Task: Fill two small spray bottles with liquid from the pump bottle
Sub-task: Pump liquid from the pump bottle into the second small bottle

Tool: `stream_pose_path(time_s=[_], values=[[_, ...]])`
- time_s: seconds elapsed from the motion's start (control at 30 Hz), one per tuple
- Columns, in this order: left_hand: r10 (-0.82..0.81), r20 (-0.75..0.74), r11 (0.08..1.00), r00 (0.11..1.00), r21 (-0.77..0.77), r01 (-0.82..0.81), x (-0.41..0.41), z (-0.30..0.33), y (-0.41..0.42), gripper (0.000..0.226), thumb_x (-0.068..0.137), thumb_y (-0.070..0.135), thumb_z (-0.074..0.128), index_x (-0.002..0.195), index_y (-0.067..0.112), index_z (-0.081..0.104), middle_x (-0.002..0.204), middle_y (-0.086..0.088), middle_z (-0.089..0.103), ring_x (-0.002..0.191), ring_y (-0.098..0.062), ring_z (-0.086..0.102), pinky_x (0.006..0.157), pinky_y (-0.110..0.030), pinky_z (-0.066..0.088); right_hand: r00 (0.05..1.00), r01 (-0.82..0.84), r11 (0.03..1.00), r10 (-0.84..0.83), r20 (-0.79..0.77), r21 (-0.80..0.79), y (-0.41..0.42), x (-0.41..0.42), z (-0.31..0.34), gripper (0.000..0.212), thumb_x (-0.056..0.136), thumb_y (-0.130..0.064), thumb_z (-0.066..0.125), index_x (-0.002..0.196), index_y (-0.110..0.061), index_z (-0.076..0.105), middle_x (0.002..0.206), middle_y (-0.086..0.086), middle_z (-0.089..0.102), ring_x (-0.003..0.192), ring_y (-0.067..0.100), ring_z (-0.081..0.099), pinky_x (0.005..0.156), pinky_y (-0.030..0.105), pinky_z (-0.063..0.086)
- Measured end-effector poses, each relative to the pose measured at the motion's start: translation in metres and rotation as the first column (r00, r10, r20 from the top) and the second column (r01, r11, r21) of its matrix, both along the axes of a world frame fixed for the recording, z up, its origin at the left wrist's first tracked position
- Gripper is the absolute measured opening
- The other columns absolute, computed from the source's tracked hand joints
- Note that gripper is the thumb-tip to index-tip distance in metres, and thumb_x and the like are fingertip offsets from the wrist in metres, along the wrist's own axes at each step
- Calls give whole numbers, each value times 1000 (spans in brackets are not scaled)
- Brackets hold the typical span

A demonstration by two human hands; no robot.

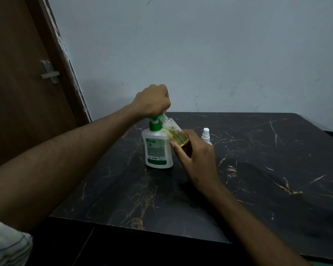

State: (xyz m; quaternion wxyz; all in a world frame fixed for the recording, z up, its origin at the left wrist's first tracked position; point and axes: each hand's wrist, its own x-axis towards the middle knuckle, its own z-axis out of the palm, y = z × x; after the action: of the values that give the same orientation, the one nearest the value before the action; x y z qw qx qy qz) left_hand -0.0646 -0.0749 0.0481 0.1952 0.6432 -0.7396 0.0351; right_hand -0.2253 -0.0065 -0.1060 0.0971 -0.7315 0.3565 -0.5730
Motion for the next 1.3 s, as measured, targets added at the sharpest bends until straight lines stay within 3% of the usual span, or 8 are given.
stream_pose_path(time_s=[0.27,0.47,0.6,0.73,0.9,1.07,1.3], values=[[-15,17,999,1000,-41,15,0,2,0,10,65,6,54,59,14,56,61,-1,59,64,-24,57,59,-32,40,1000,15,1000,-15,-7,6,0,0,0,29,99,-38,68,119,-18,66,88,-11,66,74,-1,60,64,12,46],[-5,57,999,998,-50,8,-2,4,2,7,63,7,55,60,13,58,62,-2,60,63,-24,56,59,-32,40,1000,14,1000,-13,-20,18,0,1,-1,29,100,-43,64,117,-19,66,84,-11,66,72,3,61,62,19,50],[2,35,997,999,-75,0,0,4,-1,6,63,7,55,61,10,59,61,-2,60,60,-22,54,57,-31,40,1000,15,1000,-15,-22,23,1,0,1,28,101,-43,64,116,-20,66,84,-13,64,72,0,60,62,11,44],[3,17,998,1000,-67,-2,-1,-3,-3,12,72,10,52,65,19,53,75,-2,64,68,-22,58,60,-33,42,999,19,999,-18,-28,28,1,0,-1,29,101,-44,62,117,-20,66,84,-13,64,75,1,61,62,12,45],[11,34,998,999,-63,-9,0,5,1,7,67,13,48,64,19,47,73,-1,59,68,-25,54,58,-33,36,1000,13,999,-12,-21,30,3,0,1,30,101,-45,62,116,-20,66,83,-14,62,76,2,60,62,9,42],[61,21,995,998,-74,-59,-3,-2,1,14,83,9,51,91,5,61,91,-12,67,77,-30,58,70,-43,50,999,21,1000,-20,-30,24,2,0,0,28,101,-45,61,115,-21,65,85,-11,64,77,3,61,62,14,46],[54,65,995,996,-86,-48,-2,4,4,14,83,11,51,93,9,60,92,-10,67,80,-29,60,68,-39,45,1000,-4,1000,5,-10,20,5,-1,3,30,101,-44,59,115,-18,65,84,-14,60,85,-1,60,64,6,42]])
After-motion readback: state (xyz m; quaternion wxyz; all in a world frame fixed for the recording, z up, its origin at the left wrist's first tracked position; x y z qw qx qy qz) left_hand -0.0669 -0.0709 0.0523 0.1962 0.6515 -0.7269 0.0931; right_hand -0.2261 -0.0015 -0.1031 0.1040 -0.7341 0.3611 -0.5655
